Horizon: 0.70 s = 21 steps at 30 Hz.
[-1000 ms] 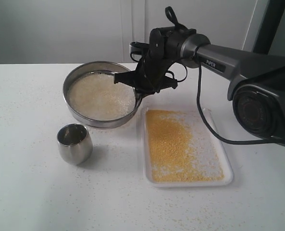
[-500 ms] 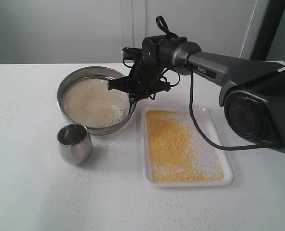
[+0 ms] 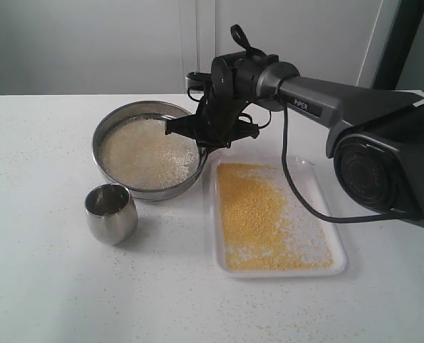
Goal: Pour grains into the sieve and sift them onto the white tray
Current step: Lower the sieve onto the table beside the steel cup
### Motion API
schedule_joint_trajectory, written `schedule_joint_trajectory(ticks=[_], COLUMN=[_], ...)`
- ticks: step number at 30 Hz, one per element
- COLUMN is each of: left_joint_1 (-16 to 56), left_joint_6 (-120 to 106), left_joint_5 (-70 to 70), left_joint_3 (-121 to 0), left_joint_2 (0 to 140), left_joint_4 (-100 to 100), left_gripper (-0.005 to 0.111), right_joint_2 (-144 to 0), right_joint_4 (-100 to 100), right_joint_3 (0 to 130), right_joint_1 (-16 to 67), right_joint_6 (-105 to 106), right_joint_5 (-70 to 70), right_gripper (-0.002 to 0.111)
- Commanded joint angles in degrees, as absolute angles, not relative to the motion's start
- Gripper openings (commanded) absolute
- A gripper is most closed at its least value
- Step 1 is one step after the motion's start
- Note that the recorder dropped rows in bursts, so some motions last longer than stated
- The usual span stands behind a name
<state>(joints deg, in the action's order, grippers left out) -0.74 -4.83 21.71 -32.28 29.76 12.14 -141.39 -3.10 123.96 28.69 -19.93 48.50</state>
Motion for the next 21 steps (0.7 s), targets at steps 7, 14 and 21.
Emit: schedule_joint_trajectory(ticks=[7, 14, 21], left_joint_1=[-0.8, -0.8, -0.8], left_joint_6=[-4.9, -4.9, -4.9], left_joint_5=[21.8, 21.8, 21.8], left_joint_3=[-32.0, -32.0, -32.0], left_joint_2=[29.3, 29.3, 29.3], left_joint_4=[12.3, 12.3, 12.3], left_gripper=[0.000, 0.000, 0.000], right_joint_2=[-141.8, -141.8, -141.8], right_joint_4=[-3.9, -3.9, -3.9], right_joint_3=[124.6, 124.6, 124.6], right_joint_1=[28.5, 28.5, 28.5], right_joint_6=[-22.8, -23.2, -23.3], right_joint_5=[49.2, 49.2, 48.9], right_gripper=[0.000, 0.006, 0.025])
